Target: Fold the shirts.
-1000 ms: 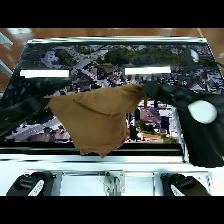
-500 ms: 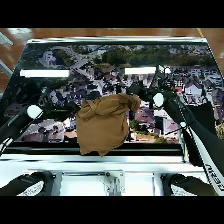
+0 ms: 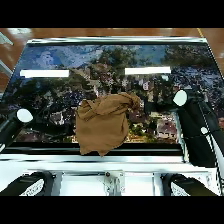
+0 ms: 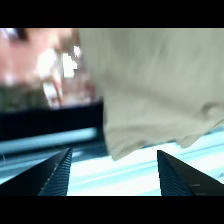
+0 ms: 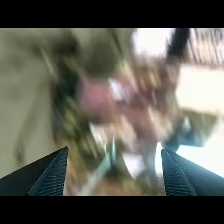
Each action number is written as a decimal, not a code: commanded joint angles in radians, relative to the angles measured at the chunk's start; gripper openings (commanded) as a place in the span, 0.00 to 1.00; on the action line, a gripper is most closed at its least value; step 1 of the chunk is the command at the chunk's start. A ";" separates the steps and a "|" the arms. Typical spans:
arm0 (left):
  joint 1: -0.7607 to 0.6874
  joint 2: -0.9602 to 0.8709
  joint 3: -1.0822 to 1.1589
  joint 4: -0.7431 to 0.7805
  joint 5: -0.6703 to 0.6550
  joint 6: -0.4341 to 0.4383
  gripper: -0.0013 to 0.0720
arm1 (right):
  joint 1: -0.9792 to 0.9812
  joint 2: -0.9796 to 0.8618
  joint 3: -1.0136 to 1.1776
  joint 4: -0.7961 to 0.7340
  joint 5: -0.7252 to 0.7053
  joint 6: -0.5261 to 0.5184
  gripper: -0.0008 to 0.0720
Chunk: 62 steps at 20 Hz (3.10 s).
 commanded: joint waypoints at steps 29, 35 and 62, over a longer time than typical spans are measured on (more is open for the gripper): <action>-0.252 -0.147 -0.291 -0.381 0.404 0.114 0.08 | -0.011 -0.190 -0.169 0.455 0.021 -0.115 0.95; -0.252 -0.089 -0.291 -0.381 0.407 0.156 0.08 | 0.150 -0.238 -0.169 0.427 -0.033 -0.051 0.95; -0.183 0.469 0.526 -0.224 0.403 0.234 0.08 | 0.148 0.287 0.402 0.470 -0.039 -0.108 0.09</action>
